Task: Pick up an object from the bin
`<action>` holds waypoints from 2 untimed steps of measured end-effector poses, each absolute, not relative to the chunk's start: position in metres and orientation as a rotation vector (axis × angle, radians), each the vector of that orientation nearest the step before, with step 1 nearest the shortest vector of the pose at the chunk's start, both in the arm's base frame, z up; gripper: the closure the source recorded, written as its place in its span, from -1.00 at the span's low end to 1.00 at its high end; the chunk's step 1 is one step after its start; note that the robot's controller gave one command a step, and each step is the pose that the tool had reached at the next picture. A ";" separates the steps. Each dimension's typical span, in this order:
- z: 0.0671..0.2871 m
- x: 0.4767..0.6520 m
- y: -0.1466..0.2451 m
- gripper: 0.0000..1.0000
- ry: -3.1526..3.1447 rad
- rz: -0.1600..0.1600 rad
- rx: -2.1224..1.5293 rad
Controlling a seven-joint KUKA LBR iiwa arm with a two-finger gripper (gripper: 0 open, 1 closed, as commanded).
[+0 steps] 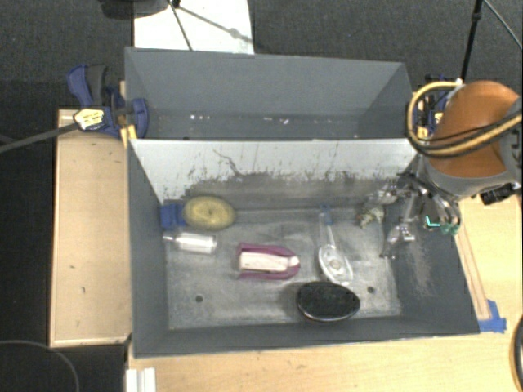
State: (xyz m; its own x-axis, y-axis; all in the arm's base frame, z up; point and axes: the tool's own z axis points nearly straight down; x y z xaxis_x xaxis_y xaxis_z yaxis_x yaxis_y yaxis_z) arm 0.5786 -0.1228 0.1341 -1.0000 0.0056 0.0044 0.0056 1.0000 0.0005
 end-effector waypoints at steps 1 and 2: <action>0.072 0.577 -0.049 -1.00 -3.143 0.003 0.220; 0.137 0.529 -0.008 -1.00 -3.114 -0.001 0.444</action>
Offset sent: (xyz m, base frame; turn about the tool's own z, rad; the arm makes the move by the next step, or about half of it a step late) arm -0.0040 0.0723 -0.0641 -0.1402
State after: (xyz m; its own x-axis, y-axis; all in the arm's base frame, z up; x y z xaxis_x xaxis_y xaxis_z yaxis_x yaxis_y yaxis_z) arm 0.5288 -0.0084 0.1365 -0.9601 -0.2796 -0.0041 -0.2796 0.9601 0.0003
